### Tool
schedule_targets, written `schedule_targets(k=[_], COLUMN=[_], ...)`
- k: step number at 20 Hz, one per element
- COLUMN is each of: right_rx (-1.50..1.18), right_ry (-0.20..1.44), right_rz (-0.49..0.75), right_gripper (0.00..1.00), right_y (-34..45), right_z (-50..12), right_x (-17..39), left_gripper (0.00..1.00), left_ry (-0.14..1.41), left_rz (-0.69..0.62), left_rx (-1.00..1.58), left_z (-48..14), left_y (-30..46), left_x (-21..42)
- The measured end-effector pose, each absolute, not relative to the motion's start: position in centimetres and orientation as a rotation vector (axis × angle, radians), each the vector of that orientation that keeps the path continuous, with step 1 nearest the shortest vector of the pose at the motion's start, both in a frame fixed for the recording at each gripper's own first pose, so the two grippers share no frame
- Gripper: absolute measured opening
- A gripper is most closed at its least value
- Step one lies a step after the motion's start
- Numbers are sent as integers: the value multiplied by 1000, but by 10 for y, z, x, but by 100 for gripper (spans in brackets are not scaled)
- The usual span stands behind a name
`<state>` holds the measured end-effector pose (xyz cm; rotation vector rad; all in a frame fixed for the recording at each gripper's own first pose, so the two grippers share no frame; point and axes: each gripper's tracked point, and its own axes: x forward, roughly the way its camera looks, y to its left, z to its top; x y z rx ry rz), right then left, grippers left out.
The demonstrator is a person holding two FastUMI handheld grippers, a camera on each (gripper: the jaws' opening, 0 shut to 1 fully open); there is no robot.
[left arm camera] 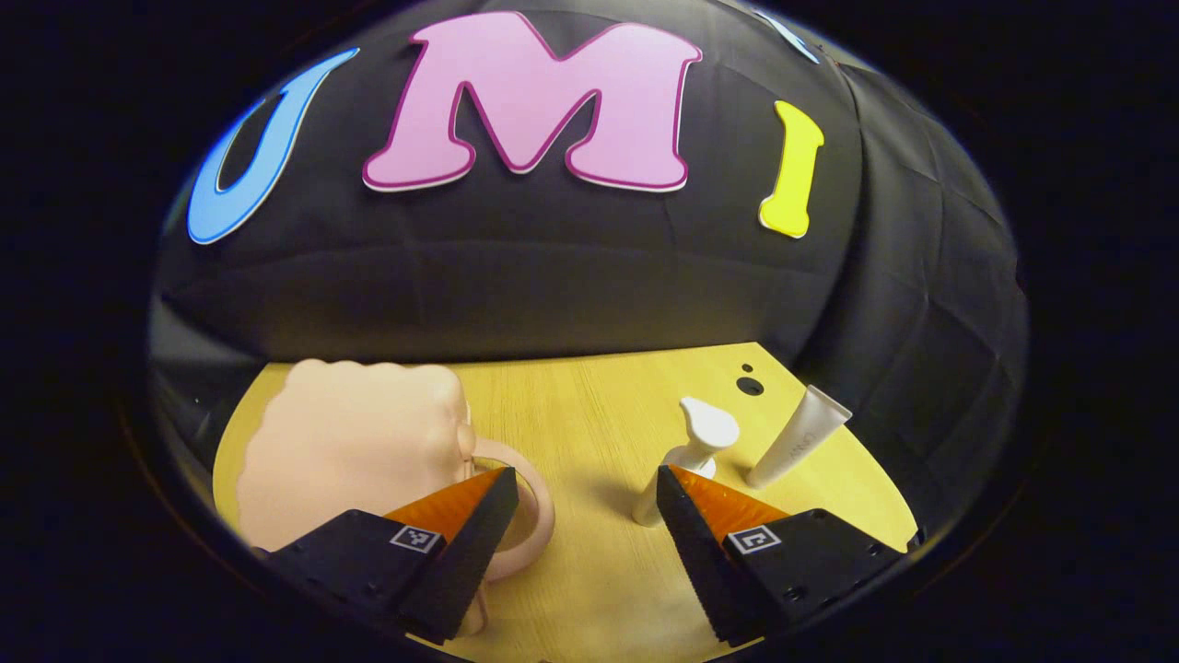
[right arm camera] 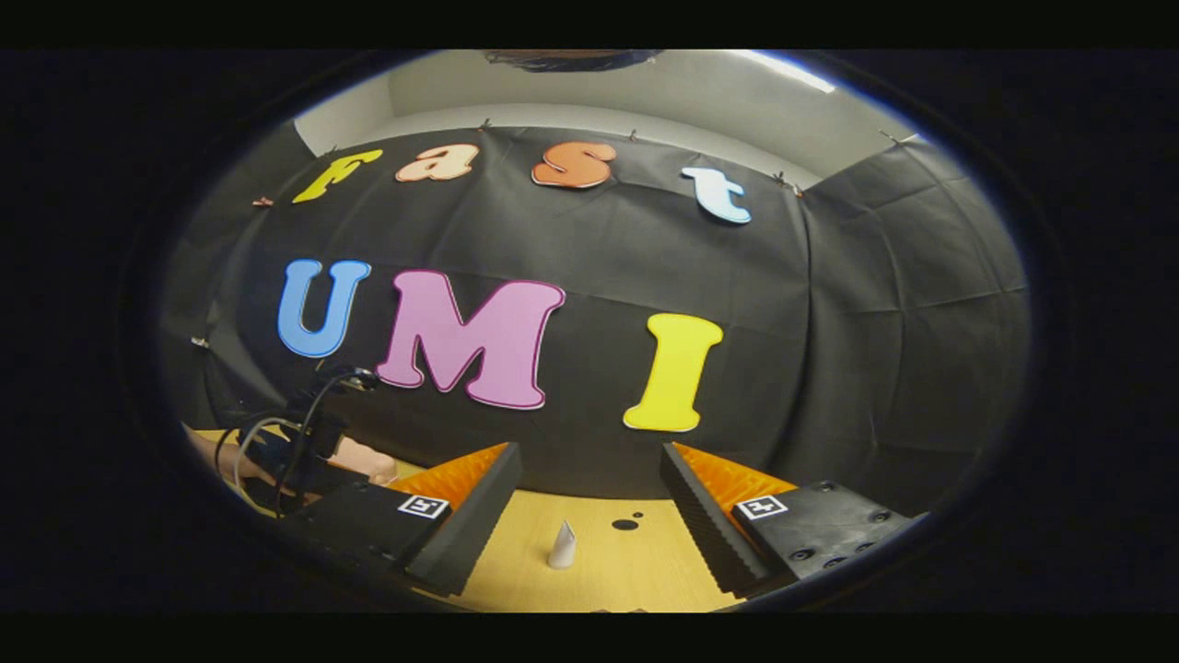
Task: First open the suitcase, pack the skin care products into it, and then close the suitcase.
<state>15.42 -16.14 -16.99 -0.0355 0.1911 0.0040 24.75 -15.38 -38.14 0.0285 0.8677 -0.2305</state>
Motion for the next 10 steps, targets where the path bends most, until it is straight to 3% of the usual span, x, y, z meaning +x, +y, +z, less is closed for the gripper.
schedule_targets(k=[6, 10], right_rx=[-22, 10], right_ry=[260, 306], right_rz=[-1, 16], right_gripper=[97, 94], right_y=[-177, -170], right_z=[-204, -221], right_x=[165, 162], left_gripper=[94, 80], left_ry=[1027, 1116], left_rz=[-156, -101], left_rx=[86, 174], left_z=[-447, -481], left_y=[-145, -137], left_x=[250, 250])
